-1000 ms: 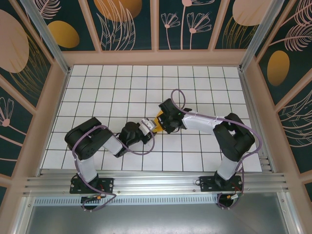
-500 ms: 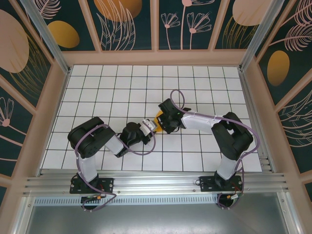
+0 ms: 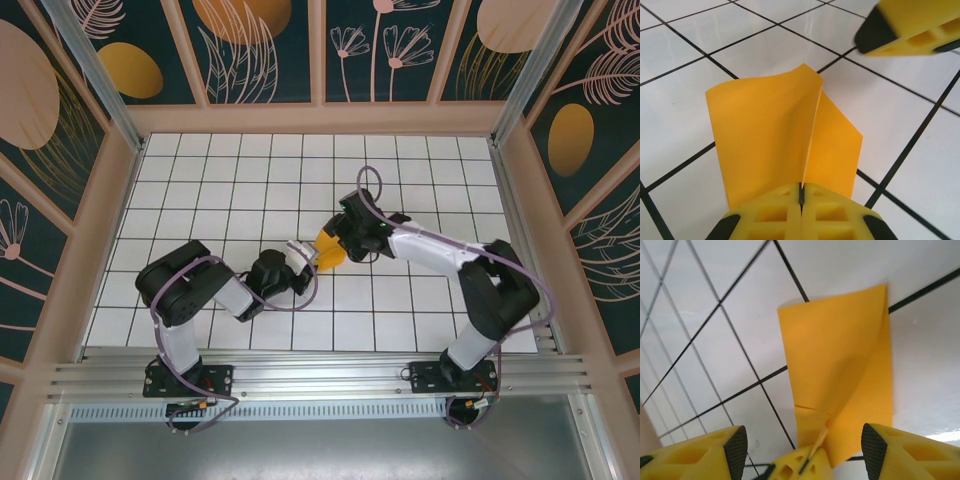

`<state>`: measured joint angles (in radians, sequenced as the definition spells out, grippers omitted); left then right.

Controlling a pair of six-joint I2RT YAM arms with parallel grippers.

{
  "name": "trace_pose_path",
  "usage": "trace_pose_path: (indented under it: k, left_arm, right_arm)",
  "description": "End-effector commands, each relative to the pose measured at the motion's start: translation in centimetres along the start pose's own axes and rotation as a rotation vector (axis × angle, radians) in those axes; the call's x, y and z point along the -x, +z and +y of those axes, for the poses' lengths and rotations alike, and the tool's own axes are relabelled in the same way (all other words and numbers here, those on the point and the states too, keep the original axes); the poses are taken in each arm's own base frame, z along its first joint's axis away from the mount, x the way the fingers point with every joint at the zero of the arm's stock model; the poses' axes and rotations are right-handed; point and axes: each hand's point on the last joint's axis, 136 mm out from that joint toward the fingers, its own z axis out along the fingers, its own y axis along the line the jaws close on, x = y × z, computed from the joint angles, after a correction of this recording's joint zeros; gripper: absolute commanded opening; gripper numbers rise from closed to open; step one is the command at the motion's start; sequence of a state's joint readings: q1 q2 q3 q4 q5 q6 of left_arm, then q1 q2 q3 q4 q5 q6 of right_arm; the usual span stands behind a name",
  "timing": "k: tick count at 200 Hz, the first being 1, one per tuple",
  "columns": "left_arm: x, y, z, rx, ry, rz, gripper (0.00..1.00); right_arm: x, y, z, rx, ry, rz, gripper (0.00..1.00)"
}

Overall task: Fold a paper plane with a square sheet of paper (pick it up from the middle)
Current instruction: Fourth fold the wing at the center of the table.

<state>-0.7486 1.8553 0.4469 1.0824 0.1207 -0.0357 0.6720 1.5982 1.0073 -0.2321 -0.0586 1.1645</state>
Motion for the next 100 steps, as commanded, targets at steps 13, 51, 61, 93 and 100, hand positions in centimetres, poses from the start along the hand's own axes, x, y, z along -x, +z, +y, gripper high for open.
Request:
trace_pose_path:
  k: [13,51,61,93,100]
  left_arm:
    - [1.5,-0.4,0.1,0.014,-0.201,-0.02,0.04]
    - [2.4,-0.6,-0.3,-0.009,-0.349,-0.051,0.05]
    - [2.5,-0.8,-0.3,-0.013,-0.36,-0.061,0.05]
    - [2.0,-0.6,-0.2,-0.009,-0.358,-0.045,0.06]
    - [1.9,-0.7,-0.3,-0.009,-0.359,-0.042,0.06]
  right_arm:
    - [0.6,-2.8,-0.5,0.148,-0.201,-0.034,0.62]
    - [-1.0,-2.1,-0.9,0.222,-0.199,0.064,0.41]
    - [-1.4,-1.8,-0.5,0.241,-0.195,0.091,0.35]
    - [-1.6,-0.6,0.4,0.248,-0.205,0.127,0.25]
    - [-1.6,-0.1,0.1,0.23,-0.198,0.135,0.24]
